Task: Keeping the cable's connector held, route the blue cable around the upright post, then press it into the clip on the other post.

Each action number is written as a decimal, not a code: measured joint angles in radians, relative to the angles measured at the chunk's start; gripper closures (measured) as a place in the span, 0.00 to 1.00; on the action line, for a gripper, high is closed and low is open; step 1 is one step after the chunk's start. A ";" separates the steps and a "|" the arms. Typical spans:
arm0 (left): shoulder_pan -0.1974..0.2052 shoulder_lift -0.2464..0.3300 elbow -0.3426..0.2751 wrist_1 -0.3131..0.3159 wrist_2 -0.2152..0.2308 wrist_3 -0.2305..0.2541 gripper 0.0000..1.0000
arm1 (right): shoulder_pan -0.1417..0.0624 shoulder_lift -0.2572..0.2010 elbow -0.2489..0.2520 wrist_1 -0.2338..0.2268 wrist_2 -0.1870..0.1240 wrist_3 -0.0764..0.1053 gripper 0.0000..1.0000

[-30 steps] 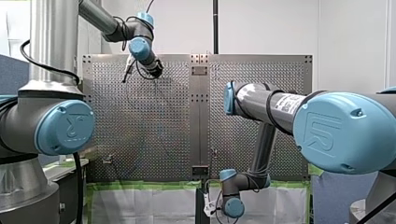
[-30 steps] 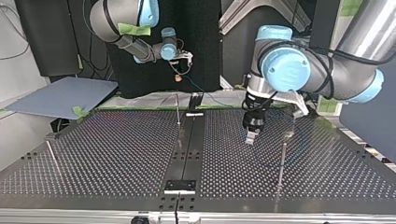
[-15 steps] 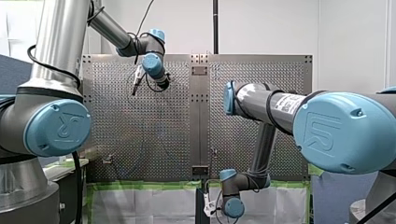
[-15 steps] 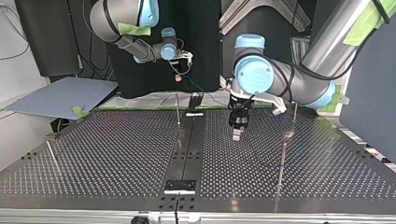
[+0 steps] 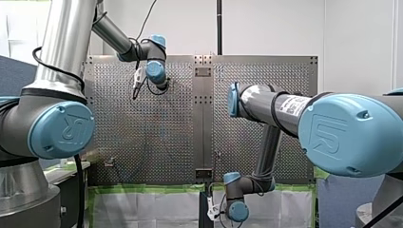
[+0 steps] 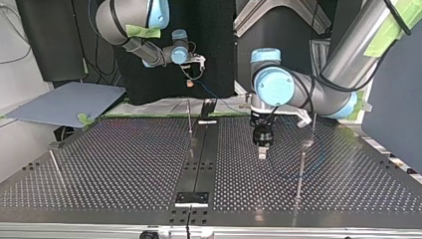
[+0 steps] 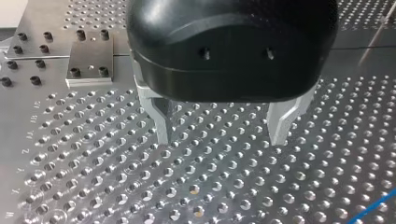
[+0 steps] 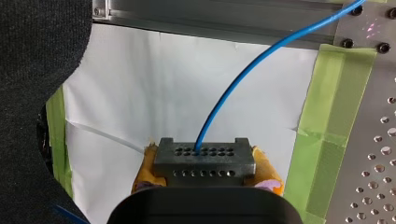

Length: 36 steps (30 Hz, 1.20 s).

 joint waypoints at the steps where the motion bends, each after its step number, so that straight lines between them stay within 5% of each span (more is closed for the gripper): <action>1: 0.001 -0.006 0.000 0.010 0.002 0.002 0.01 | 0.000 0.000 0.000 0.000 0.000 0.000 1.00; 18: 0.009 -0.070 0.000 0.147 -0.079 0.085 0.01 | 0.000 0.000 -0.001 -0.001 0.001 0.001 1.00; 27: 0.008 -0.084 0.000 0.219 -0.044 0.158 0.01 | 0.000 0.000 -0.001 -0.001 0.000 0.002 1.00; 36: 0.018 -0.094 0.000 0.241 -0.068 0.234 0.01 | 0.000 0.000 0.000 0.000 0.000 0.002 1.00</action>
